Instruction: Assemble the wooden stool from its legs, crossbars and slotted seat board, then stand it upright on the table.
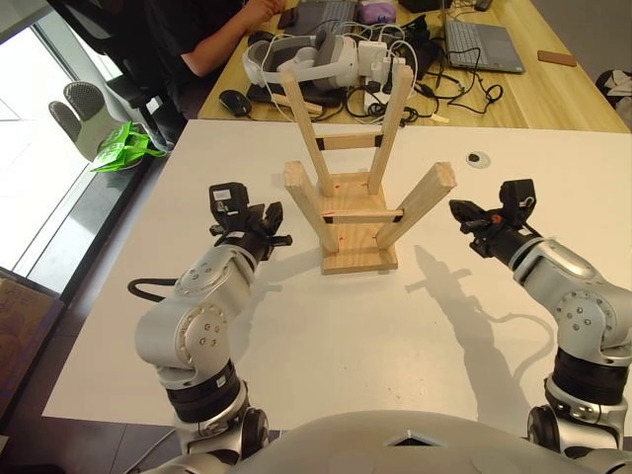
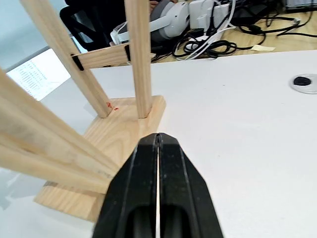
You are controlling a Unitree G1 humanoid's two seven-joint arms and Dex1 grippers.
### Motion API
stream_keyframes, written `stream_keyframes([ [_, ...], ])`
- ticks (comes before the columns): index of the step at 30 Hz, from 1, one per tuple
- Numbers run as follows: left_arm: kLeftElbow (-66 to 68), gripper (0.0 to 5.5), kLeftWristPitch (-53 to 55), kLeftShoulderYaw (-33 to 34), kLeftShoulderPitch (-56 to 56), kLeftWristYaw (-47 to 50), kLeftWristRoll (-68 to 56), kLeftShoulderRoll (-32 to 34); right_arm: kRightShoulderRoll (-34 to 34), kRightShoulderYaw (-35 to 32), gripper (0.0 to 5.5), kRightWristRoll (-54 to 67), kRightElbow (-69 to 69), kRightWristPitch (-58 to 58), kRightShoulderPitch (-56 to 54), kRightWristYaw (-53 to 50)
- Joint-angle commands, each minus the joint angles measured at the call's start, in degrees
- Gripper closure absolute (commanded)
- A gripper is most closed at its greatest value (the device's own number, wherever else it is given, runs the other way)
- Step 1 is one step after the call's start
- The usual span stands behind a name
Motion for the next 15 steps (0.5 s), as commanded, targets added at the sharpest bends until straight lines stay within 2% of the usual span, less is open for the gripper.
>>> stream_keyframes([
  [1, 8.64, 3.97, -5.26, 0.40, -3.65, 1.62, 4.60, 1.23, 0.76, -1.01, 5.50, -9.18, 10.58, -4.18, -5.27, -10.11],
  [8, 21.40, 3.97, -15.10, -3.29, -11.57, 3.29, 11.14, 1.00, 5.46, 4.04, 5.50, -16.93, 22.45, -13.96, -11.93, -14.27],
  [11, 21.90, 3.97, -15.71, -3.67, -12.91, 3.88, 12.23, 0.69, 7.78, 5.65, 5.50, -18.47, 24.01, -15.84, -12.16, -15.01],
  [15, 18.58, 3.97, -14.47, -7.87, -12.22, 4.61, 13.64, -1.65, 11.46, 7.22, 5.50, -19.41, 22.21, -16.06, -10.98, -16.59],
])
